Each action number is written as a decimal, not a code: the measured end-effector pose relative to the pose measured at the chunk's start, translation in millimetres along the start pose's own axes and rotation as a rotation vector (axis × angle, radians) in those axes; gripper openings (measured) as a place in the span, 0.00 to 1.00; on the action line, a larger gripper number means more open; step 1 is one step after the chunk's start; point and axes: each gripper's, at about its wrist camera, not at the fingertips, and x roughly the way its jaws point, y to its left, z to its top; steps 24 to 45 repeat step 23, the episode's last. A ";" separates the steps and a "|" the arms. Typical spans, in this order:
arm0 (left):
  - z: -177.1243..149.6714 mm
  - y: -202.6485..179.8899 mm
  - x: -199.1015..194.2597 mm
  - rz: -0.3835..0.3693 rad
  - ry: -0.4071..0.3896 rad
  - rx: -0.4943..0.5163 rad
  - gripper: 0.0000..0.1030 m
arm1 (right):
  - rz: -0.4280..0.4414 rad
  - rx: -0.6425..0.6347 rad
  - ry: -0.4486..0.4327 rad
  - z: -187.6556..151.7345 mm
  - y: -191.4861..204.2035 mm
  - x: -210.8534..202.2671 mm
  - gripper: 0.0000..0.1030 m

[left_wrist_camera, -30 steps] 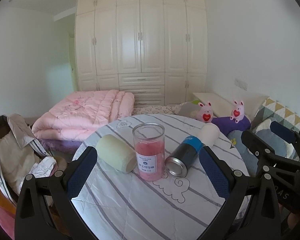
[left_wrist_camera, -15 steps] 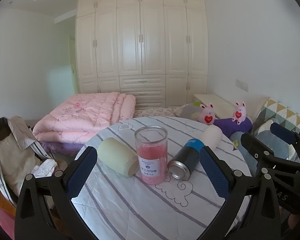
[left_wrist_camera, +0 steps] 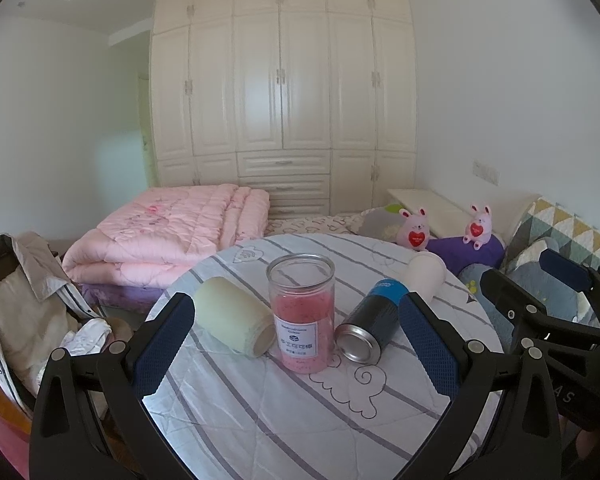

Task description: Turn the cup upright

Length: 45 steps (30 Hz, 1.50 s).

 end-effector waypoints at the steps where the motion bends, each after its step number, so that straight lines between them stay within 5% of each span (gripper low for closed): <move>1: -0.1 -1.3 1.1 -0.001 0.001 0.001 1.00 | -0.001 -0.001 0.000 0.2 0.5 2.1 0.81; 45: 0.2 -3.3 3.3 0.014 -0.028 0.034 1.00 | -0.013 -0.010 0.023 -0.5 3.8 11.1 0.81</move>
